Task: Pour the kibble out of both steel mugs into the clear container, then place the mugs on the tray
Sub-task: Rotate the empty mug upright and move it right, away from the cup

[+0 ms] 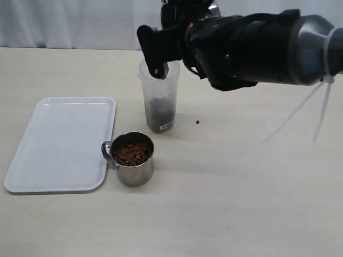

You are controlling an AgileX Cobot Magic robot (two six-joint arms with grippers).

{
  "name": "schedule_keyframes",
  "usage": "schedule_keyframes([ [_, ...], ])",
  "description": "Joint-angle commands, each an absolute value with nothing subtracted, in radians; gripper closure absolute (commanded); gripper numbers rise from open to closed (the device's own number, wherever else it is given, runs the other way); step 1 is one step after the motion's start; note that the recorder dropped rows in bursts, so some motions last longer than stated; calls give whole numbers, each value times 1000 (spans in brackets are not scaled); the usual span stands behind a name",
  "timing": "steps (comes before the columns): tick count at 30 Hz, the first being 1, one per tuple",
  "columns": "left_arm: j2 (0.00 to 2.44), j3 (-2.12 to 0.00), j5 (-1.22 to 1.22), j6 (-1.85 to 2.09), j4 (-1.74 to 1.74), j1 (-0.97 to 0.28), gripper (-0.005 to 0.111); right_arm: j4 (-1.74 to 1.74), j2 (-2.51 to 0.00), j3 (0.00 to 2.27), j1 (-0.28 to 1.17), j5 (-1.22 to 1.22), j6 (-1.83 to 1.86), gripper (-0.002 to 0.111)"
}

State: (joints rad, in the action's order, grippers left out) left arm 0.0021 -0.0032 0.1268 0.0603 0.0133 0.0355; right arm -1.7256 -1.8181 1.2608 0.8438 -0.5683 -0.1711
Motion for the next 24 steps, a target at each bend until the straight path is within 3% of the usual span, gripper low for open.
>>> schedule_keyframes([
  [1, 0, 0, 122, 55, 14, 33, 107, -1605, -1753, 1261, 771, -483, -377, 104],
  [10, 0, 0, 122, 55, 14, 33, 107, -1083, -1631, 1180, 556, -82, -508, 104],
  [20, 0, 0, 122, 55, 14, 33, 107, -1109, -1597, 720, 214, 723, -534, 104],
  [24, 0, 0, 122, 55, 14, 33, 107, -1185, -1714, 635, 116, 856, -505, 104],
])
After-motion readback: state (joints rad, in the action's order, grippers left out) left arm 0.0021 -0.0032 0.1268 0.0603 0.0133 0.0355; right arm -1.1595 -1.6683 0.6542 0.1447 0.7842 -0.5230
